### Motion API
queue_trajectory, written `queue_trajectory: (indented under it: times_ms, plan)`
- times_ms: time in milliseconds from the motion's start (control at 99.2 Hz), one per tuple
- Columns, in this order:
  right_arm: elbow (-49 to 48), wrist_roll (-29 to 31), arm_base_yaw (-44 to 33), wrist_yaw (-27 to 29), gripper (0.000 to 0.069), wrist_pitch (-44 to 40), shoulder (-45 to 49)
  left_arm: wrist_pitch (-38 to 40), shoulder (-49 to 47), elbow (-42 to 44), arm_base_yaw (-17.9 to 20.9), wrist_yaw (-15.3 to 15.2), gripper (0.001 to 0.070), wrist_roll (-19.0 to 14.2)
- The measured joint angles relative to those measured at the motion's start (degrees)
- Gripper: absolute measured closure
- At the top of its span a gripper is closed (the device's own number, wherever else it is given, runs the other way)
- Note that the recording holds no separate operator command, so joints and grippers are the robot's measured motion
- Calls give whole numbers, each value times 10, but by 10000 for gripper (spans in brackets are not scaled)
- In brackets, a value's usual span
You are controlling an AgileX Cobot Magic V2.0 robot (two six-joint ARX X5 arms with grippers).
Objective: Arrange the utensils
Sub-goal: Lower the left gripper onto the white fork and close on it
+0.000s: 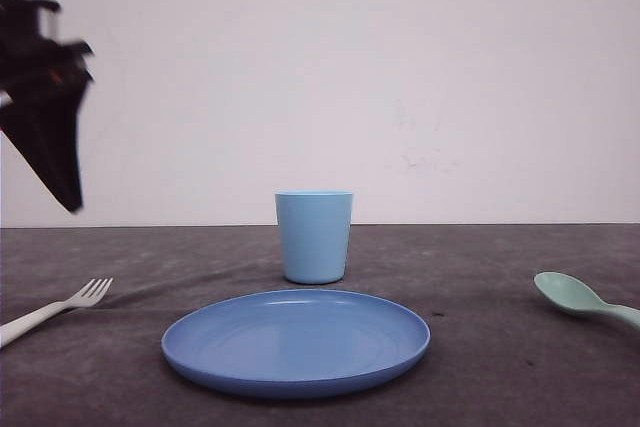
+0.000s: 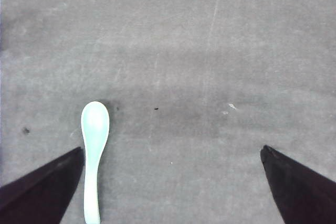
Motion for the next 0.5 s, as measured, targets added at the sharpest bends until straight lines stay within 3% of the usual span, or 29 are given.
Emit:
queue_trajectory:
  times_ms: [212,504]
  plan:
    - [0,0,0,0,11,-1,0,27,75,0,-22,-28,200,-6]
    - [0,0,0,0,11,-3,0,54,136,0,-26,-44,200,-15]
